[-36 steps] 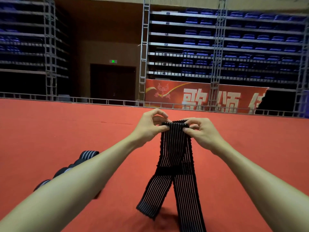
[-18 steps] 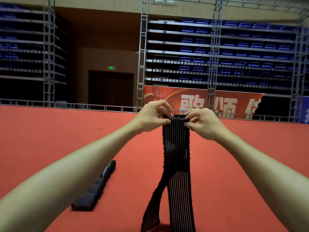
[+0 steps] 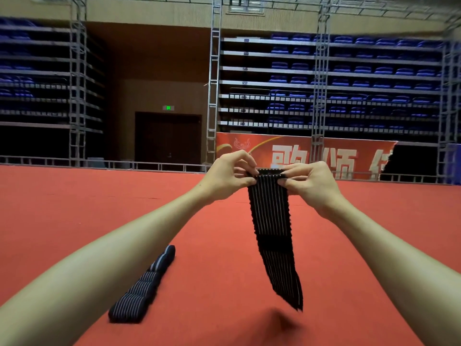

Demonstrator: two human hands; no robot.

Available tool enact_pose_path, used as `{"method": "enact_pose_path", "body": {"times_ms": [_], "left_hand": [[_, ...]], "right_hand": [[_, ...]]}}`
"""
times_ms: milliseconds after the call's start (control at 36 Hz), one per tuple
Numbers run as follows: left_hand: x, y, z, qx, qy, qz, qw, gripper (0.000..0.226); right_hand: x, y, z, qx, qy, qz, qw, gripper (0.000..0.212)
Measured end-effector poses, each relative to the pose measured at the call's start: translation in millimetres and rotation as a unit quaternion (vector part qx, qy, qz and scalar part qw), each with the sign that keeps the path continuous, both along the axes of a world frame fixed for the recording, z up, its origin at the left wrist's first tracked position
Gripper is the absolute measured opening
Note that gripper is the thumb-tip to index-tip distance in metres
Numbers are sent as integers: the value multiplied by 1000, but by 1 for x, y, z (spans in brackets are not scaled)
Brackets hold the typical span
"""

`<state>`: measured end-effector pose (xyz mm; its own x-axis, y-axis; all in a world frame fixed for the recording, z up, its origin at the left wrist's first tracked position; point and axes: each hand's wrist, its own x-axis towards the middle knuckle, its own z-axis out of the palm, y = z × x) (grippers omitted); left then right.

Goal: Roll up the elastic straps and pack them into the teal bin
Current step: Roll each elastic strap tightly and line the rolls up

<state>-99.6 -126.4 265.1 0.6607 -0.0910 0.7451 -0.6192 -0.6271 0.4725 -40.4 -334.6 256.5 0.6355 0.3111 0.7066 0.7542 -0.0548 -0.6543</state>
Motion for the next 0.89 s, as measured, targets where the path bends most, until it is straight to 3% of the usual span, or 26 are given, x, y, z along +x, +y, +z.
{"method": "enact_pose_path", "body": {"times_ms": [333, 472, 889], "left_hand": [[7, -3, -14, -106, -27, -21, 994, 26], [7, -5, -18, -165, -19, -42, 985, 28], [4, -2, -26, -197, 16, -50, 979, 28]], "right_hand": [[3, -5, -8, 38, 21, 22, 999, 22], [2, -5, -11, 49, 33, 29, 998, 14], [-5, 3, -20, 92, 45, 29, 994, 8]]}}
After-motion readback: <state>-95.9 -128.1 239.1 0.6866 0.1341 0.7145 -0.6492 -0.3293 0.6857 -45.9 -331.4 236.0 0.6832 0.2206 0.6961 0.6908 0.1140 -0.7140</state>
